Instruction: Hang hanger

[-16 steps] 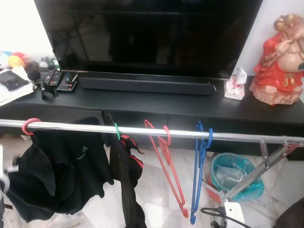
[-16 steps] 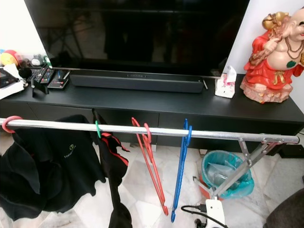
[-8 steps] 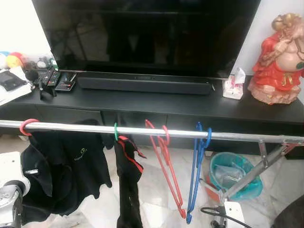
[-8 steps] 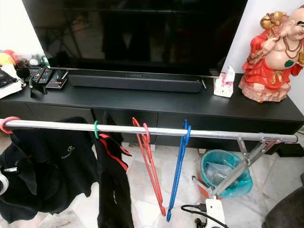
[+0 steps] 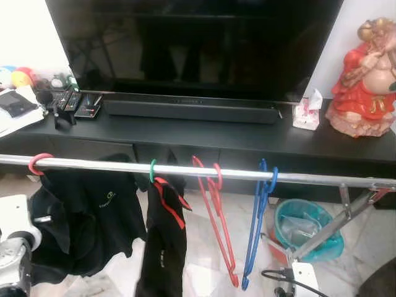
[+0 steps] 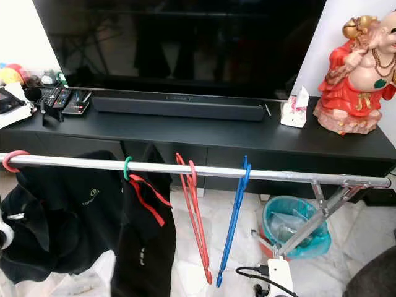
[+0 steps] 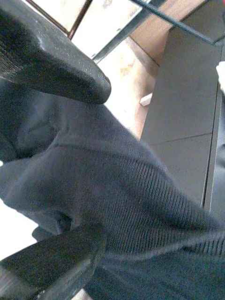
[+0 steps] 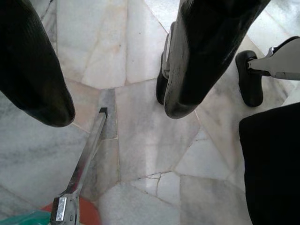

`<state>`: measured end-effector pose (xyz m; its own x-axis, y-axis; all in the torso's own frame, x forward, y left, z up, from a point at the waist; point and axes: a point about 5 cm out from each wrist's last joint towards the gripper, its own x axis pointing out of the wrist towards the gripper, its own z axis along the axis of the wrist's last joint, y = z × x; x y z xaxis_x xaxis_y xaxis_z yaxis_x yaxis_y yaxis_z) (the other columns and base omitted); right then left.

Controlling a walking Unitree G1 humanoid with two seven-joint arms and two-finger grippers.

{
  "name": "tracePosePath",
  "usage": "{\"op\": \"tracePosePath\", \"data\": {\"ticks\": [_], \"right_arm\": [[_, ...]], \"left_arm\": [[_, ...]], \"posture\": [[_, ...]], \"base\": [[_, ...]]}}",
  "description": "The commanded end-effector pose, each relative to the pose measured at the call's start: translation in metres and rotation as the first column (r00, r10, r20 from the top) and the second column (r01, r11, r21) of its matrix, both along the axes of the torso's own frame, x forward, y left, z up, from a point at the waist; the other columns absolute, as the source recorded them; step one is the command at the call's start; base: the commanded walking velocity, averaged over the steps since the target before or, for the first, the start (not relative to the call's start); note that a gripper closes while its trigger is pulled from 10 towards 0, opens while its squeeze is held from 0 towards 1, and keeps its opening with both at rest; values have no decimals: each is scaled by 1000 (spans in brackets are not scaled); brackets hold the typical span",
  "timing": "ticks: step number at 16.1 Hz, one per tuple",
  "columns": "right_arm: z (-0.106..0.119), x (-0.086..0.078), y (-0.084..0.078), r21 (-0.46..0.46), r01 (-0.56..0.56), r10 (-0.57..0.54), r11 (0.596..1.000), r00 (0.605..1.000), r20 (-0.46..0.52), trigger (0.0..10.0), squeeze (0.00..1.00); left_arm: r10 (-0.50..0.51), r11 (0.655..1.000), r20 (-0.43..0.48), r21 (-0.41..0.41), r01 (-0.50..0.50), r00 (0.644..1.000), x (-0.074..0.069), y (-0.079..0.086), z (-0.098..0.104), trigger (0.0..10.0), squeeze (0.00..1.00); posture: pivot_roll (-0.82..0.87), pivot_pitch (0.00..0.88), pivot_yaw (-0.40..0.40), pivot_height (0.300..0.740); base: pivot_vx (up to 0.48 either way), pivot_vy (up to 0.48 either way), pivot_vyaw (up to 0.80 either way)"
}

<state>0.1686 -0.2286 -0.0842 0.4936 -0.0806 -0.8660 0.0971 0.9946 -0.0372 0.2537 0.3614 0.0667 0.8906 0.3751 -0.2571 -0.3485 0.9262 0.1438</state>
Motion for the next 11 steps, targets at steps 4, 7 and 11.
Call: {"op": "tracePosePath", "data": {"ticks": [4,7,11], "right_arm": [[0,-2,-3,-8,-5,5,1000,1000,-11,10000,0],[0,-2,-3,-9,-4,4,1000,1000,-11,10000,0],[0,-2,-4,-10,-2,2,1000,1000,-11,10000,0]], "left_arm": [[-48,998,-55,-39,46,997,5,1,-4,10000,0],[-119,986,-98,-128,106,988,5,-8,-16,10000,0],[-301,934,-97,-232,272,949,6,-26,-24,10000,0]], "posture": [[119,0,-22,740],[119,0,-25,740],[120,0,-28,740]], "base": [[0,0,0],[0,0,0],[0,0,0]]}}
